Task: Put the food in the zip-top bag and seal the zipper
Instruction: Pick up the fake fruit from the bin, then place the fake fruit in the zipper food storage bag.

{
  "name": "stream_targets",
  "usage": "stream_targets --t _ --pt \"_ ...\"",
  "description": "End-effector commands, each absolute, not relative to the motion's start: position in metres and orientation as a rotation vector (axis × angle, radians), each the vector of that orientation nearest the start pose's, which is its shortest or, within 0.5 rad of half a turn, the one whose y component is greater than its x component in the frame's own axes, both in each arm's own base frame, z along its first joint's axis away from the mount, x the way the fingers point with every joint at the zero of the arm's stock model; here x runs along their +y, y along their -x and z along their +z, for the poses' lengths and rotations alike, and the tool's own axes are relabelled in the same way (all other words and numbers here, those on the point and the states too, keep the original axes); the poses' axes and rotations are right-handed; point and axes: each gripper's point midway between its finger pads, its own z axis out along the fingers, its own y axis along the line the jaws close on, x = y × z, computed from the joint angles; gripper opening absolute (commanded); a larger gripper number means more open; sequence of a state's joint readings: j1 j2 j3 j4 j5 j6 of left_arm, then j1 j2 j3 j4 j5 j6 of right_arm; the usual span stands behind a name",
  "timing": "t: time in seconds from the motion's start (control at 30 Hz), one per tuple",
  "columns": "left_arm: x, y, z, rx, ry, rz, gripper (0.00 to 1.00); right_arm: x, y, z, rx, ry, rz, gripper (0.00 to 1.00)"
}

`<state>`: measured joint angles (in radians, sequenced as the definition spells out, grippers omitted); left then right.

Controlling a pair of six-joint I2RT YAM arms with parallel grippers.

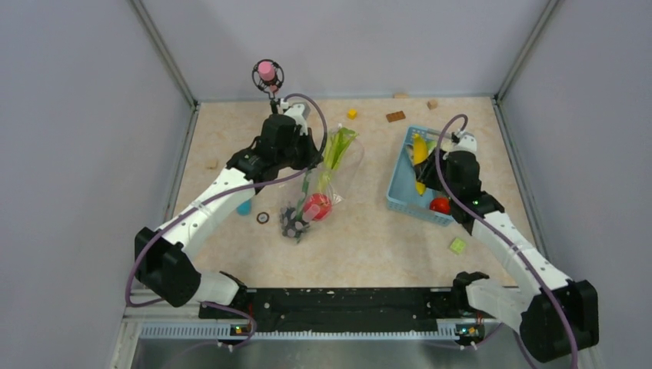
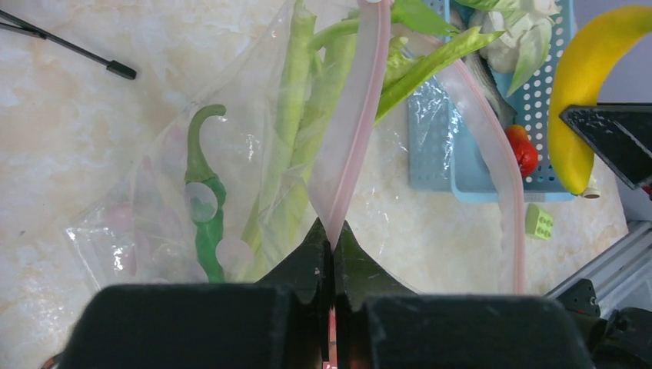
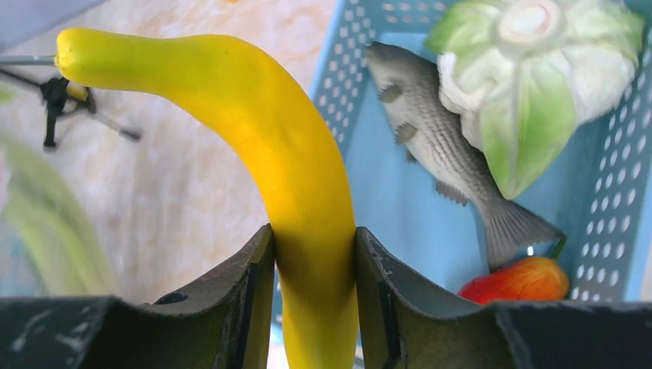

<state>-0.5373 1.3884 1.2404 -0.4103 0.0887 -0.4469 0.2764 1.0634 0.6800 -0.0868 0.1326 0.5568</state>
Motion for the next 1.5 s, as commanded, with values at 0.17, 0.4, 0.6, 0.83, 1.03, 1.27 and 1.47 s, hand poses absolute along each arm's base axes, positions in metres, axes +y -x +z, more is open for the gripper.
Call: stream_targets --t 0.17,0.4,0.6,0.83,1.03,1.27,1.47 --pt "-0.260 -0.335 0.284 2.055 -0.247 -0.818 0.00 0.152 -0.299 0.250 1.809 0.506 0.319 0.01" --pt "-0.263 -0.322 0.295 2.046 -0.278 -0.877 0.00 0.199 -0.309 0.304 1.475 0.873 0.183 0.05" --pt "-0.264 -0.308 0.304 2.024 -0.295 -0.927 0.00 0.172 -0.341 0.338 1.315 1.115 -0.355 0.06" --pt "-0.266 -0.307 0.311 2.012 -0.288 -0.944 0.00 0.197 -0.339 0.339 1.111 1.347 -0.848 0.05" --pt "-0.265 -0.308 0.309 2.031 -0.270 -0.937 0.00 0.219 -0.341 0.324 1.054 1.463 -0.942 0.05" --pt "-0.273 -0.303 0.309 2.029 -0.292 -0.989 0.00 0.259 -0.330 0.298 0.955 1.631 -0.889 0.11" --pt "-0.278 -0.302 0.306 2.037 -0.302 -1.018 0.00 0.286 -0.322 0.270 0.919 1.763 -0.836 0.26"
